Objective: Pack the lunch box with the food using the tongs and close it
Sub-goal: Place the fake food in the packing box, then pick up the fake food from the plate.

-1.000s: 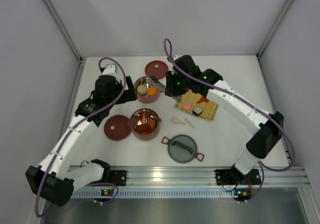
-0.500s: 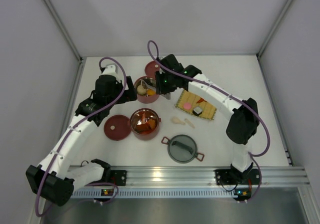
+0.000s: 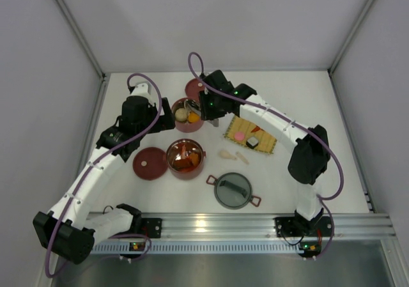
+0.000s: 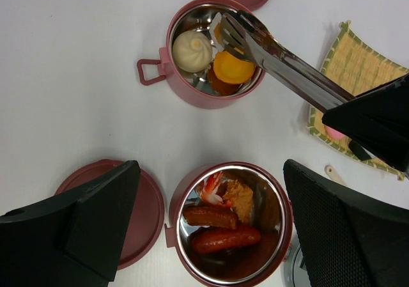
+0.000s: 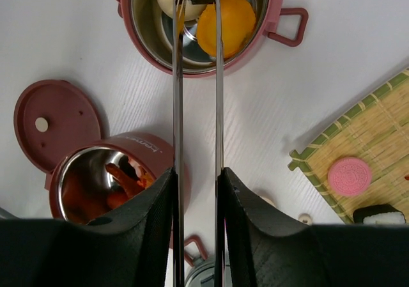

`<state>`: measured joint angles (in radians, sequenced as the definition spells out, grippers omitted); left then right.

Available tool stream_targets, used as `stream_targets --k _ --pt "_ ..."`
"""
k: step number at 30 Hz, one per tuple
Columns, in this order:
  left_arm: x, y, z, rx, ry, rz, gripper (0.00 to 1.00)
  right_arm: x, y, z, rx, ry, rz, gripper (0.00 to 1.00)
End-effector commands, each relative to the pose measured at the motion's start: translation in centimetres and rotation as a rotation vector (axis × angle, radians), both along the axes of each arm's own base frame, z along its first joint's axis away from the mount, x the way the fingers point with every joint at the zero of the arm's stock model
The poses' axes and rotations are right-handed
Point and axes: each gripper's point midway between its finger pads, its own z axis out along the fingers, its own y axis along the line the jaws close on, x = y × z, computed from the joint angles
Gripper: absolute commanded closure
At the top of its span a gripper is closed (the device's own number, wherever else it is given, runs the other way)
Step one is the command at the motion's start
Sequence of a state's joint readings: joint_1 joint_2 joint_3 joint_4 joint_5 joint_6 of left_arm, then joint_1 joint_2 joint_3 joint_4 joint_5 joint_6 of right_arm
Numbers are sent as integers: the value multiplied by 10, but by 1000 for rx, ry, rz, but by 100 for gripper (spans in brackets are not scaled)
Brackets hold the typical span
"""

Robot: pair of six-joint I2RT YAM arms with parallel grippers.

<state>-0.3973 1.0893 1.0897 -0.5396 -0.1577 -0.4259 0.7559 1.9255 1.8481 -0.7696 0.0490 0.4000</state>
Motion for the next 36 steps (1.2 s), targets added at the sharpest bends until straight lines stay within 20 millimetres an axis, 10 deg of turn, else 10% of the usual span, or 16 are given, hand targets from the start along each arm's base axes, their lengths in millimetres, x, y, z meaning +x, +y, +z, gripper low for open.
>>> stream_targets --k 1,19,29,36 --pt "4 -1 2 4 -18 2 1 21 16 32 86 -97 -17 66" --pt "4 2 3 9 -21 8 1 14 -5 61 63 -149 -47 60" --pt "3 0 5 0 -25 4 1 -42 -119 90 -64 -248 -233 59" --pt "2 0 4 -1 -24 -1 1 -101 -195 53 -163 -178 -353 57"
